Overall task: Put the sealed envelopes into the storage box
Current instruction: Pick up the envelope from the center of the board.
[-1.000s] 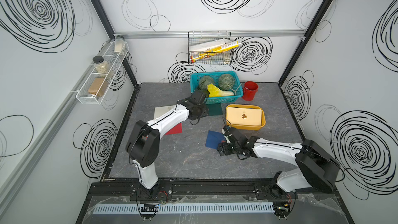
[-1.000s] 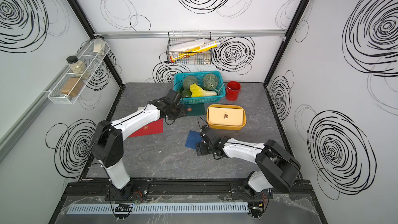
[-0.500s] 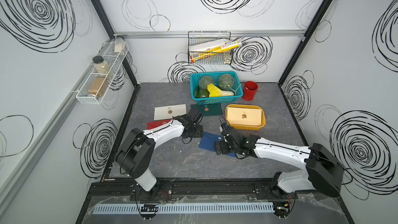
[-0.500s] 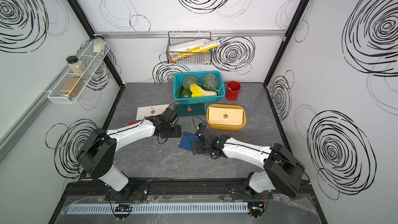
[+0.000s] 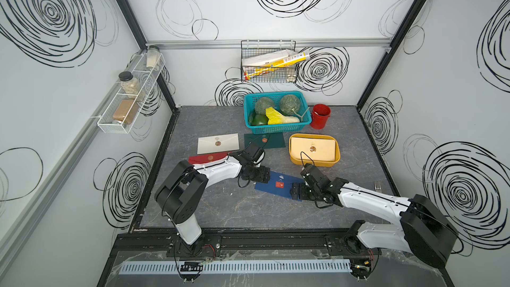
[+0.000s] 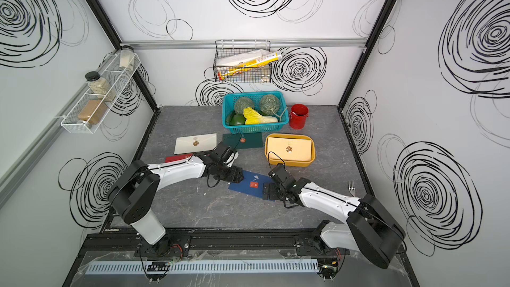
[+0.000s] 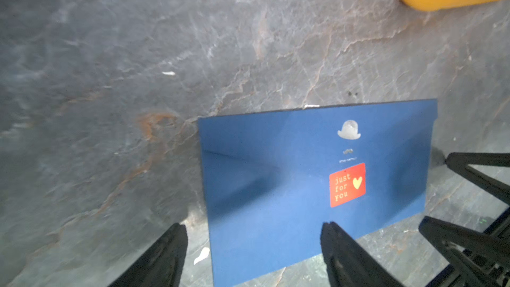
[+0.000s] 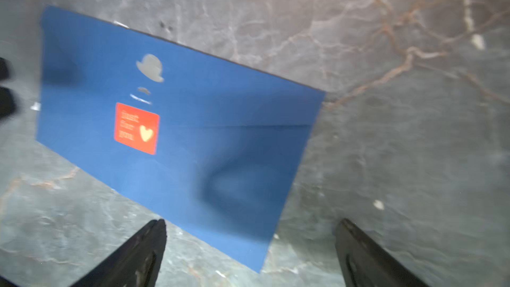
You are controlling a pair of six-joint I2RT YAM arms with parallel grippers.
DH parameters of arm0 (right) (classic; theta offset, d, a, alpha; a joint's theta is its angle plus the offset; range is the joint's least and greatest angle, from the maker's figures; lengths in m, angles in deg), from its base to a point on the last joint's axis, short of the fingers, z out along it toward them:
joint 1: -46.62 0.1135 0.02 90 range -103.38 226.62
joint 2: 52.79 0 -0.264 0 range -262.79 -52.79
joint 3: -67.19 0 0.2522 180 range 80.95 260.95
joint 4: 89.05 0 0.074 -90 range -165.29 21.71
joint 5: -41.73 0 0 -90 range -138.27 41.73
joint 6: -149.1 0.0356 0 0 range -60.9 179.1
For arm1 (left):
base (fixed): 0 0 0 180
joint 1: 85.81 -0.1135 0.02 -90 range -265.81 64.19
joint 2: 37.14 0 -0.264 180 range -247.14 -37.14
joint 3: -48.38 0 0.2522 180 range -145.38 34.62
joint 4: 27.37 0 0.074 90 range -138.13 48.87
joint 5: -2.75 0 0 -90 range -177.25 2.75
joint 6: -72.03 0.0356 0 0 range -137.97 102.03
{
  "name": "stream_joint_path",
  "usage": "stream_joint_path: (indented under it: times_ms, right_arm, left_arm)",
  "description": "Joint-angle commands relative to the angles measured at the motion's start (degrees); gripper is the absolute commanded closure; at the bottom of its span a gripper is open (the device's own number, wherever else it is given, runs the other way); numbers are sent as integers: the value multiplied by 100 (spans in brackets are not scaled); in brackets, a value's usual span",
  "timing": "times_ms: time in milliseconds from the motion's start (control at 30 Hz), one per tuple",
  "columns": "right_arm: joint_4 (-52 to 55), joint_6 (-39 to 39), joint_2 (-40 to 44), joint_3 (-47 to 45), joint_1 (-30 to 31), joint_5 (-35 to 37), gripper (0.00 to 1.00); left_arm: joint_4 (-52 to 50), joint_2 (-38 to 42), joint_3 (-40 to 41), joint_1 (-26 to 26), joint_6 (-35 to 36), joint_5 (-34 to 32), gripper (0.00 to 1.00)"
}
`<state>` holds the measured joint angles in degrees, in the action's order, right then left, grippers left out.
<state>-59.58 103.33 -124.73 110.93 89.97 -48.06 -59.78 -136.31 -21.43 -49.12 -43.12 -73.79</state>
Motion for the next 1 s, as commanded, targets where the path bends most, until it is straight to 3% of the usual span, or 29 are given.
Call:
stream_joint_path:
  times_ms: [0, 400, 433, 467, 500, 800, 967]
  right_arm:
    - [-187, 224, -265, -130, 14, -309, 0]
    - [-879, 279, -792, -160, -10, -698, 0]
    - [-936, 288, -845, -170, -24, -744, 0]
    - [-984, 304, -878, -176, -37, -782, 0]
    - [-1007, 306, -906, -169, -54, -795, 0]
    - [-1139, 435, -586, -112, -284, -1000, 0]
    - [-1344, 640, -707, -27, -286, -1202, 0]
  left_arm:
    - [272, -120, 240, 40, 196, 309, 16]
    - [660, -74, 737, 39, 112, 816, 12]
    - [668, -45, 760, 25, 95, 837, 10]
    - [670, -13, 780, 9, 81, 843, 1]
    - [687, 15, 796, -9, 59, 852, 1]
    - [1018, 123, 1113, -204, -95, 1058, 5]
    - [1305, 150, 1257, -193, -327, 1264, 3]
